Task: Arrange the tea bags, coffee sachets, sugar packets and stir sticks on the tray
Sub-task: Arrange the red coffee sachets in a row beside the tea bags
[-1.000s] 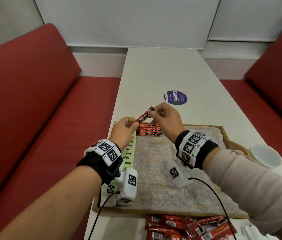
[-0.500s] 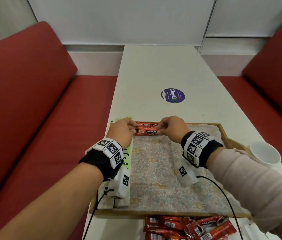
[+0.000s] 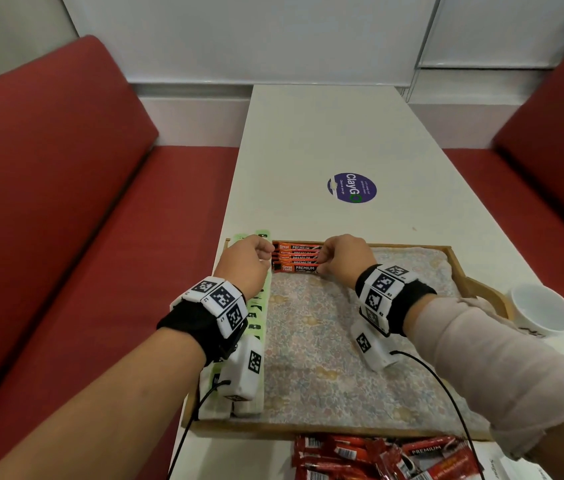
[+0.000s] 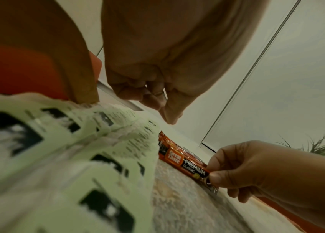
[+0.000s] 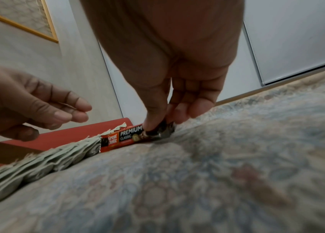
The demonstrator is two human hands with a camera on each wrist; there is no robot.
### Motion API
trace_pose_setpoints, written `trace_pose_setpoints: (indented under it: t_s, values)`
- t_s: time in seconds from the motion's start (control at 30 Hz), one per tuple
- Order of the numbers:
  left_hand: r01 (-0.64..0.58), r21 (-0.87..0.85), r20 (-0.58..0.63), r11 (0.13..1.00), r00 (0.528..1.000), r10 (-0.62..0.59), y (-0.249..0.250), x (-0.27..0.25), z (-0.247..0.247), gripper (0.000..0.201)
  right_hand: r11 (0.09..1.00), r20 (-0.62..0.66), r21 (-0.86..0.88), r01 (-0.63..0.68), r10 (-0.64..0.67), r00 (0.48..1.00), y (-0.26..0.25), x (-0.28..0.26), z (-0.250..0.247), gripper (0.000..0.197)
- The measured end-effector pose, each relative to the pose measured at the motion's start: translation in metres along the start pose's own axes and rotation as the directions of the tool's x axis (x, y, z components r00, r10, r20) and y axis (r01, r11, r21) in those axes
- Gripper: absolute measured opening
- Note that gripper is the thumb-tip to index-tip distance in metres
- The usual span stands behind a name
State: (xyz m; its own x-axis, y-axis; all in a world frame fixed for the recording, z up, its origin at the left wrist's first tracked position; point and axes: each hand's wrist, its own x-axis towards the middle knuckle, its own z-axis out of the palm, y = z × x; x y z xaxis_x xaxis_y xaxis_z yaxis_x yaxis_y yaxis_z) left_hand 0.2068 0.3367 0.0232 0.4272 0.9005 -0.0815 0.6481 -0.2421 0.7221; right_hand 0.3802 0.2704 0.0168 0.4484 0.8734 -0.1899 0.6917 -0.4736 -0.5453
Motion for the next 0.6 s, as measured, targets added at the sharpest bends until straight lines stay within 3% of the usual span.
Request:
trace_pose_setpoints:
  t_s: [0.33, 0.6]
  values:
    - [0.014, -0.019, 0.008, 1.0, 1.0, -0.013, -0.001, -0.001, 0.001, 0.02, 1.0, -0.001, -0.018, 0.003, -0.003, 1.0, -0.001, 0.004, 0.003, 0.01]
    - [-0.001, -0.035, -0.007, 0.999, 1.0, 0.001, 0.013, -0.011, -0.002, 0.019, 0.999, -0.057, -0.014, 0.029, -0.03, 0.998, -0.004, -0.007, -0.006, 0.023]
